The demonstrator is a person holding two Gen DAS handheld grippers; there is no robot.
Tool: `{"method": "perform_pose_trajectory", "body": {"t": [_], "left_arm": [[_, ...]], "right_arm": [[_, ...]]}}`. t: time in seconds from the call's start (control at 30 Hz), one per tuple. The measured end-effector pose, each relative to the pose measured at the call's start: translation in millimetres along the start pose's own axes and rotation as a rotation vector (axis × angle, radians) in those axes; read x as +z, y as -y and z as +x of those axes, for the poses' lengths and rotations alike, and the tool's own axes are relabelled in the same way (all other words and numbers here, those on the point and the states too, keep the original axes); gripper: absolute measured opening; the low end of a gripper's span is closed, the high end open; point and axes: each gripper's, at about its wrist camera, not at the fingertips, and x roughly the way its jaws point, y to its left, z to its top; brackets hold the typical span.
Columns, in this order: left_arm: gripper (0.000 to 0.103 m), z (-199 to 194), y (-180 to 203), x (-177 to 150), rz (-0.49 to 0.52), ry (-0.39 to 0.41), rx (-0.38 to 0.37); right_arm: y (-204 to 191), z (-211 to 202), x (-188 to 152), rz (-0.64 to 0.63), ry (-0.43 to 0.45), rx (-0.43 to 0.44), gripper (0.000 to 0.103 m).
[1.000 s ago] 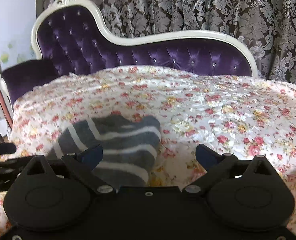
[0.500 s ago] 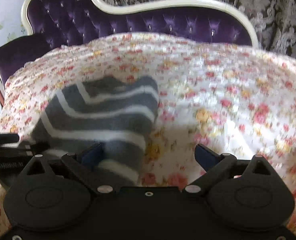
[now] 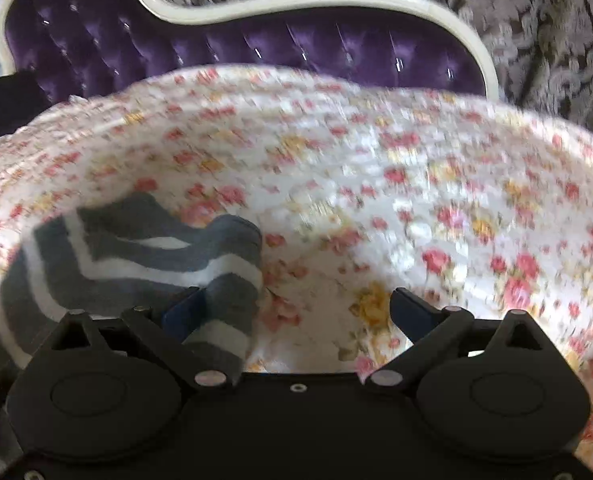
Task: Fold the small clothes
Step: 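Lower the folded bundle onto the bedspread and open both grippers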
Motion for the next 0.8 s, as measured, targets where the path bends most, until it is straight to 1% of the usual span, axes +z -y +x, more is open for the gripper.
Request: {"method": "perform_pose_trajectory", "body": {"t": [0.07,0.27,0.53,0.63,0.8], "left_arm": [[0.086,0.7,-0.6,-0.2,-0.006,-0.001,-0.006],[0.087,1.6,-2.0,-1.4,-0.011,0.002,-0.017],[0.087,2.1,-6.2,-2.9,-0.042,0.001,-0.041],[0.087,3.3,-9.9,-3.4,-0.065,-0.003,-0.059],[0.087,1.6,-10.7,-2.6,-0.065,0.002,-0.065]], "right_arm": [[5.0,1.8,-5.0,0.029,-0.002,0.016,0.100],[10.2,2.4,-9.9,0.051,0.000,0.041,0.101],[26.2,11.3,-11.5,0.146,-0.035,0.139,0.102],[24.5,10.1,-11.2,0.145,-0.036,0.133,0.102],[25.4,7.9,-12.0,0.204,-0.049,0.131,0.102]]}}
